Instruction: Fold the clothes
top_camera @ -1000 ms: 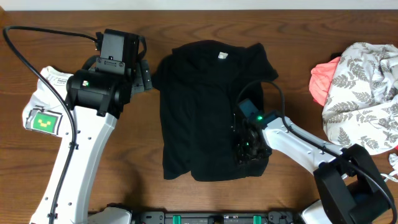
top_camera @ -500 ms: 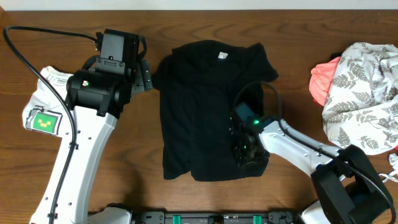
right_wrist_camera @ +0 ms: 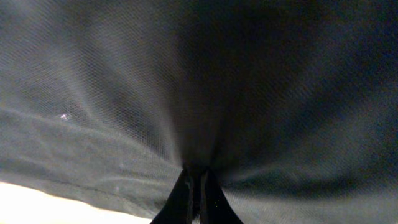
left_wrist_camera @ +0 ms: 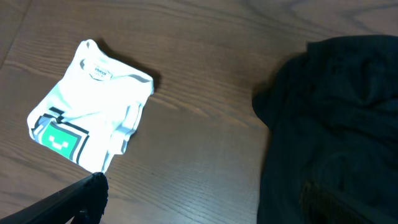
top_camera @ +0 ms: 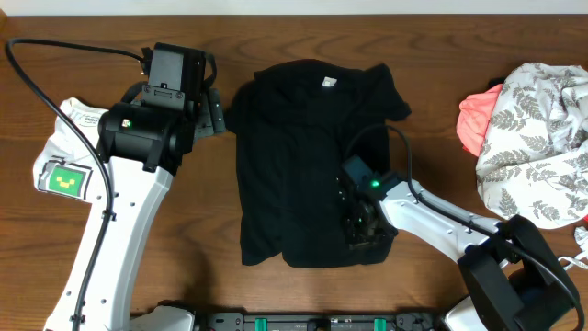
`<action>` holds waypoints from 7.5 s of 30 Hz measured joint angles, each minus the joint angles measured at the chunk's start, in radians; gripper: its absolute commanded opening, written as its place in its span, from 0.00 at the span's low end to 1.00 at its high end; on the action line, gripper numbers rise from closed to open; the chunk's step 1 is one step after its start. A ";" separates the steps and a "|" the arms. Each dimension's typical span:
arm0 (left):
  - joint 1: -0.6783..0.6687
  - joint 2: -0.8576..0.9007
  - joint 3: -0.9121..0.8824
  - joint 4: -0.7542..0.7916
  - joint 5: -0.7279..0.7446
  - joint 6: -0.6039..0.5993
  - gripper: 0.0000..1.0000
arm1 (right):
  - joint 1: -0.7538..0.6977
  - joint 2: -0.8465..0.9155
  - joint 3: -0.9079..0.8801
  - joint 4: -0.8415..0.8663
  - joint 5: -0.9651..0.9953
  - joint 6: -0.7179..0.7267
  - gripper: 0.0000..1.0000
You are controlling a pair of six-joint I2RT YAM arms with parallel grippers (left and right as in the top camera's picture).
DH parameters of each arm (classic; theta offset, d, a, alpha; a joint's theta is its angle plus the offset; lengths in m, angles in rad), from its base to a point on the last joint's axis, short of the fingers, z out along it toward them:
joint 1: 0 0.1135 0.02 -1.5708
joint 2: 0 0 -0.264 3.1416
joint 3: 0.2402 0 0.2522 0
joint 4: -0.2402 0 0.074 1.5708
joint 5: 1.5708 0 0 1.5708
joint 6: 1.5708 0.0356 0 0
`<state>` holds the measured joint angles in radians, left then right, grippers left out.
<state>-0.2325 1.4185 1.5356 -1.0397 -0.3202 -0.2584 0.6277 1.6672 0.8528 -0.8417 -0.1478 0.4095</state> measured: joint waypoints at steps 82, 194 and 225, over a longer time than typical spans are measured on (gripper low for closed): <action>0.000 0.000 0.000 0.031 0.000 0.000 0.98 | 0.293 0.011 0.041 0.126 0.163 -0.138 0.45; -0.129 0.751 -0.005 0.430 0.673 -0.007 0.06 | -0.360 -0.488 0.125 -0.209 0.333 -0.039 0.01; -0.082 0.233 -0.019 0.217 0.365 -0.007 0.06 | -0.360 -0.488 0.127 -0.126 0.341 -0.056 0.01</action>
<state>-0.3145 1.6516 1.5162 -0.8227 0.0444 -0.2657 0.2676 1.1797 0.9798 -0.9680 0.1928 0.3534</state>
